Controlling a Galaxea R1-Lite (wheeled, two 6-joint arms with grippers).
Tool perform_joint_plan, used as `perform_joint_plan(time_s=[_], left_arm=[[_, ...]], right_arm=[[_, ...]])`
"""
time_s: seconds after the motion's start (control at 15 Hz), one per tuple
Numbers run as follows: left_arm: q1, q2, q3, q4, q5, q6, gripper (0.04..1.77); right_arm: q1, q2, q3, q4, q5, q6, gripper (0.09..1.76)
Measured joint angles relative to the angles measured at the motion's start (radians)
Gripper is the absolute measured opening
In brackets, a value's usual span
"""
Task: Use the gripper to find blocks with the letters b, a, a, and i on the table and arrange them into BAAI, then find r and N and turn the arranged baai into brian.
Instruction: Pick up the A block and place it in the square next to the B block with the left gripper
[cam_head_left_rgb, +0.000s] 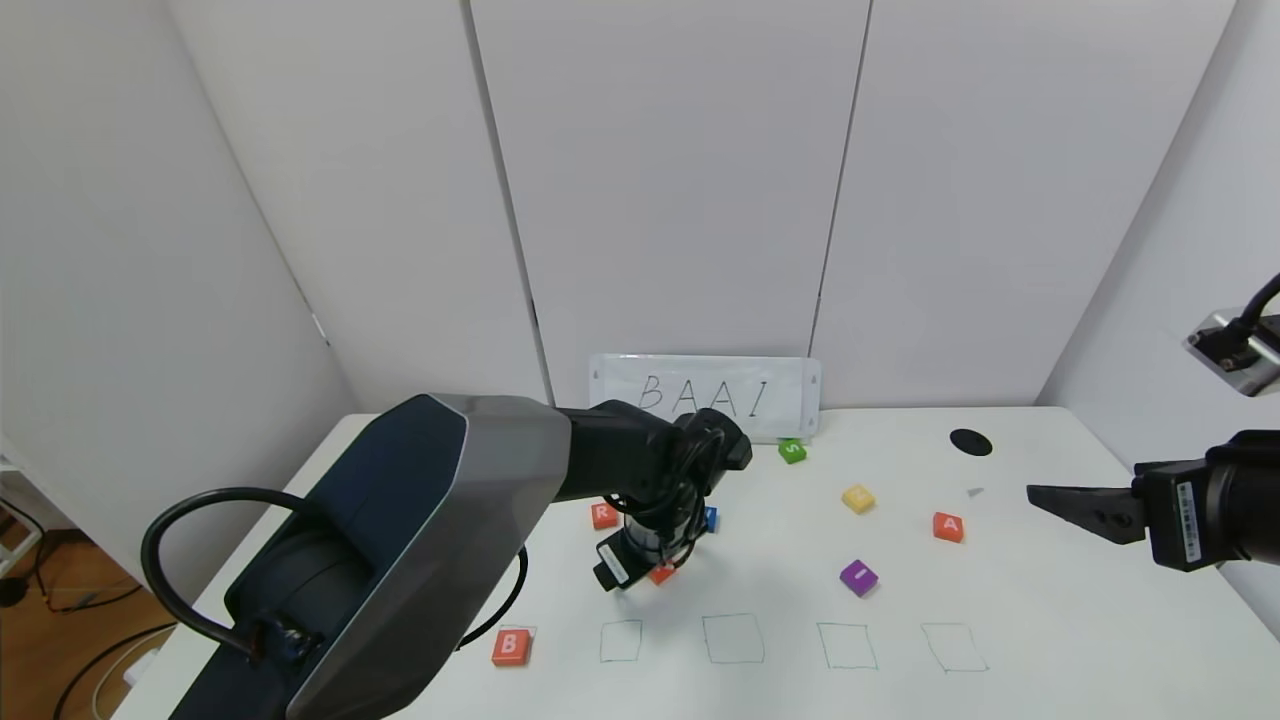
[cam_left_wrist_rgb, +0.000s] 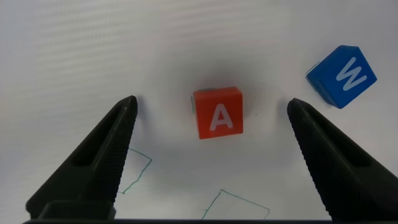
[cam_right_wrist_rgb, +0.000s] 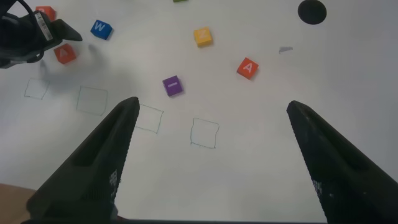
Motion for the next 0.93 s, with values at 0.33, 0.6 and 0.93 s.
perform_joint_plan(time_s=[0.33,0.6,0.93], left_arm=[[0.0,0.005,0.0,0.0,0.0,0.0,1.72],[0.006,0.017,0.0,0.009,0.0,0.001,1.72],[-0.001,0.023,0.005,0.024,0.004,-0.012,1.72]], right_arm=[[0.002,0.0,0.001,0.0,0.0,0.0,1.71],[0.021,-0.003,0.009,0.0,-0.001,-0.001,1.71],[0.026,-0.005,0.011,0.001,-0.001,-0.001,1.71]])
